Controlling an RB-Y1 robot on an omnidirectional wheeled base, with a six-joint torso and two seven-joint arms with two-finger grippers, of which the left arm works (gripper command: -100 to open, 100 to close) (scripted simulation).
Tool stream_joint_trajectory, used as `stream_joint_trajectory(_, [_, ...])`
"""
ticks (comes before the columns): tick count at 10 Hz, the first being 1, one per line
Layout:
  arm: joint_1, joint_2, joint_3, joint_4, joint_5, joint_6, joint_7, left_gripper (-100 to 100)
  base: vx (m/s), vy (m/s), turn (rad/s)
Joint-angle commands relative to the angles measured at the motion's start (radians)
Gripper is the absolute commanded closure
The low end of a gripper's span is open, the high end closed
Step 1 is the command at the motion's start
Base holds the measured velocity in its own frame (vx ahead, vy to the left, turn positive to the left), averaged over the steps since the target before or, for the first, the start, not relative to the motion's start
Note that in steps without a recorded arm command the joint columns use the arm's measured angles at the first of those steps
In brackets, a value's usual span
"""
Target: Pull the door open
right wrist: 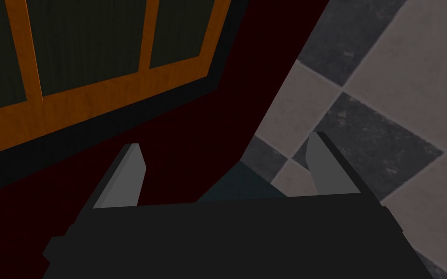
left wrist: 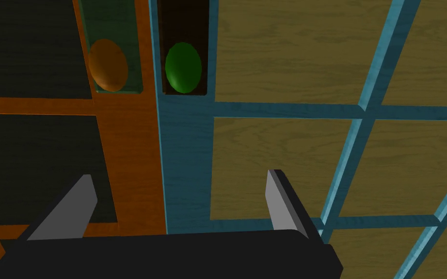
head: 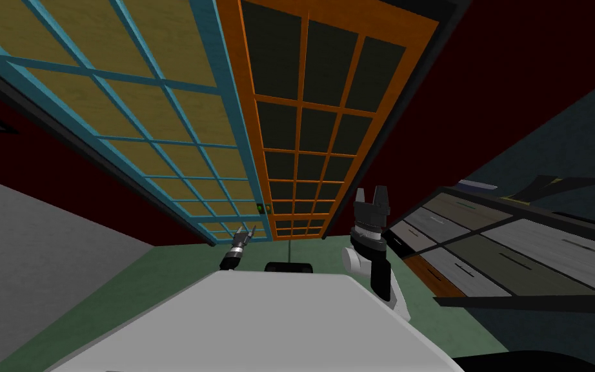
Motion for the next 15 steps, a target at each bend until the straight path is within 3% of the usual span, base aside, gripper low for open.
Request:
stream_joint_trajectory(1, [-0.008,-0.004,0.006,0.025,-0.009,-0.003,-0.029,-100,0.164,0.023,-0.073])
stream_joint_trajectory(5, [0.025,0.008,0.035,0.046,0.007,-0.001,-0.033,-100,-0.086,0.019,0.018])
stream_joint_trajectory(11, [0.095,0.028,0.129,0.109,0.047,0.015,-0.074,-100,-0.184,0.024,0.005])
stream_joint_trajectory(13, [0.097,0.028,0.132,0.111,0.048,0.016,-0.076,-100,-0.087,0.022,-0.003])
stream_joint_trajectory(15, [0.118,0.032,0.171,0.135,0.065,0.022,-0.095,-100,-0.110,0.028,-0.024])
